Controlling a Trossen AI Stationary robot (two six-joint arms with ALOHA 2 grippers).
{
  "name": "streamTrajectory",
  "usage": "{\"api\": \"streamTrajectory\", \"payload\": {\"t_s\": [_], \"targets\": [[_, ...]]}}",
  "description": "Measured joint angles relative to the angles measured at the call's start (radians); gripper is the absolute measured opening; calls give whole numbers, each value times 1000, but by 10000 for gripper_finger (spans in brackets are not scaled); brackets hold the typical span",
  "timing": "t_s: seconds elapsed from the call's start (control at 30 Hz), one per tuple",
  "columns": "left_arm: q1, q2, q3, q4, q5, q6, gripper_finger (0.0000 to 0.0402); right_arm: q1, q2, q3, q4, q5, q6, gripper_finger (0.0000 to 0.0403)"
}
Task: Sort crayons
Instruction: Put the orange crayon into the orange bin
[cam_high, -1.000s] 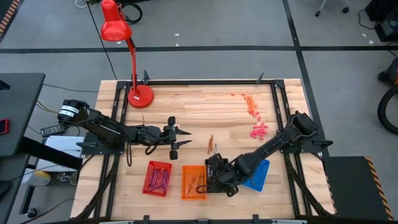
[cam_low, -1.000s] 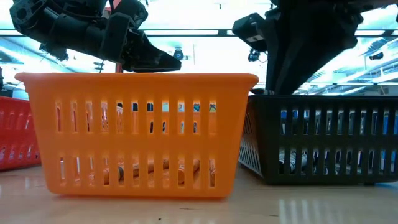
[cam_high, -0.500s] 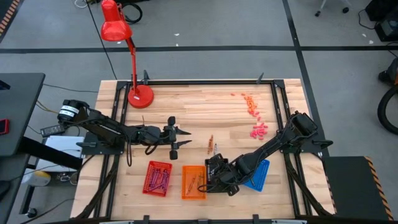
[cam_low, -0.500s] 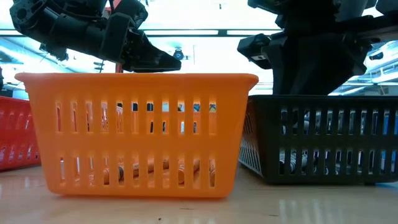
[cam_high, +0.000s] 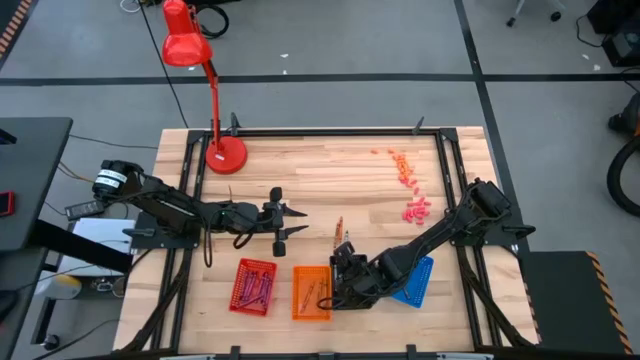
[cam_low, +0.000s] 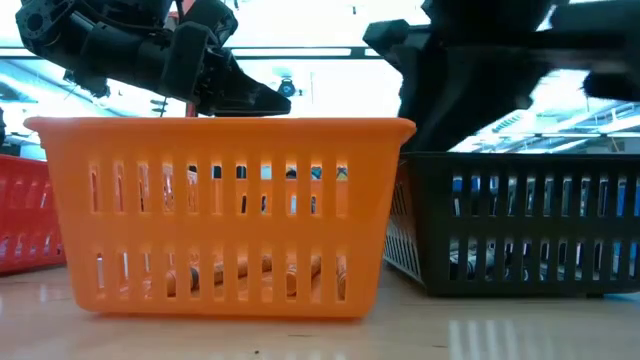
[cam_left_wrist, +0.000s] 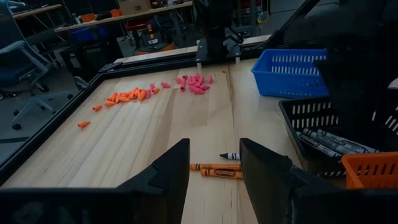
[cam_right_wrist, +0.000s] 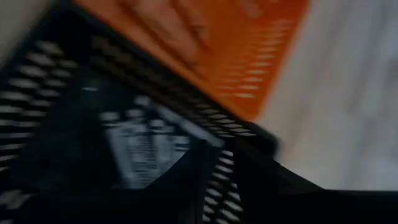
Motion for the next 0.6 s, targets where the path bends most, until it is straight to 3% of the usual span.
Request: {"api": "streamTrajectory", "payload": {"t_s": [0.17, 0.33, 0.53, 0.6], "targets": [[0, 0, 0, 0, 0, 0, 153, -19, 0, 5, -7, 151, 6, 83], [0, 0, 0, -2, 0, 0, 153, -67, 0, 5, -8, 160, 75, 83], [0, 0, 0, -2, 0, -1, 153, -154, 0, 5, -10, 199, 524, 83], [0, 0, 0, -2, 0, -1, 153, -194, 0, 6, -21, 161, 651, 83]]}}
